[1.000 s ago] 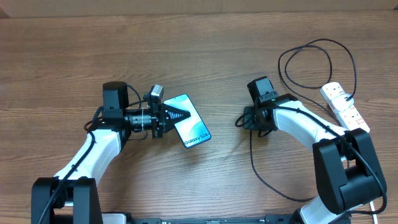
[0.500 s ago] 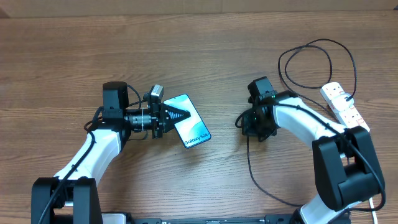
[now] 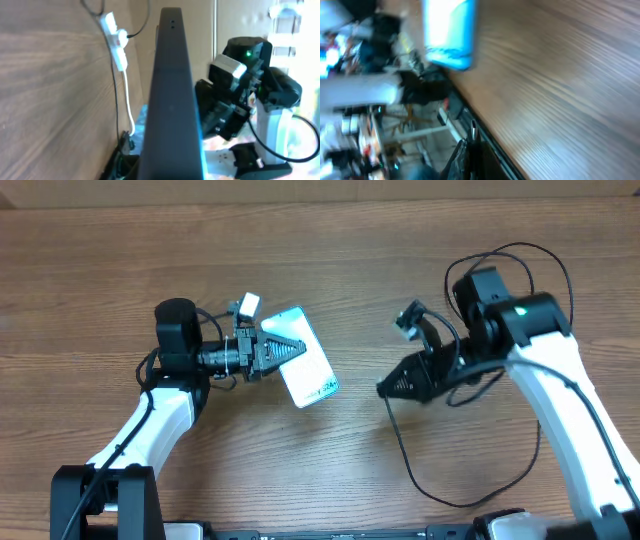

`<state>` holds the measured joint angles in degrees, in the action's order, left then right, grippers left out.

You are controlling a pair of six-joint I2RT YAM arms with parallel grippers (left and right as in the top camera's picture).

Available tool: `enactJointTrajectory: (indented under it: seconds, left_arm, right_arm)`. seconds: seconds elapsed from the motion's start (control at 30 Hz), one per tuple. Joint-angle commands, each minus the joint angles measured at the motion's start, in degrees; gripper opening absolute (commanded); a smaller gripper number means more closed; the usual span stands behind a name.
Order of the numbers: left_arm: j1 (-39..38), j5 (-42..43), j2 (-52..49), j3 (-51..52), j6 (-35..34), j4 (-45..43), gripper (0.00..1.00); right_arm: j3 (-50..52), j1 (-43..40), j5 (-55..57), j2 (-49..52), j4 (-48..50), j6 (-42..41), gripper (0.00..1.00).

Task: Plug charger to phone and switch on socket
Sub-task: 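Carry the USB-C connector with the right gripper toward the phone's bottom edge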

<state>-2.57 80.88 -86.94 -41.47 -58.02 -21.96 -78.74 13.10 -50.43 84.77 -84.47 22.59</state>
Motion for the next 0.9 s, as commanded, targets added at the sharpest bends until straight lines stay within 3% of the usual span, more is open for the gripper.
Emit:
enactJointTrajectory:
  seconds: [0.0, 0.2, 0.4, 0.7, 0.87]
  left_arm:
    - [0.15, 4.52, 0.04, -0.48, -4.39, -8.11, 0.04]
    - [0.15, 3.96, 0.04, -0.48, -16.37, -27.28, 0.04]
    - [0.15, 2.86, 0.04, -0.48, -21.92, -35.15, 0.04]
    - [0.15, 3.21, 0.04, -0.48, -23.04, -35.54, 0.04]
    - [0.15, 3.23, 0.04, -0.48, -22.84, -35.56, 0.04]
  right_arm:
    - [0.31, 1.40, -8.24, -0.66, -1.99, 12.92, 0.04]
    - [4.24, 5.18, -13.27, -0.63, -1.53, 22.16, 0.04]
    - [9.46, 8.76, -19.19, 0.33, 7.39, 21.79, 0.04]
    - [10.27, 9.20, -13.07, 2.47, 25.07, 1.92, 0.04]
    - [10.27, 9.99, -10.80, 2.47, 28.50, -4.55, 0.04]
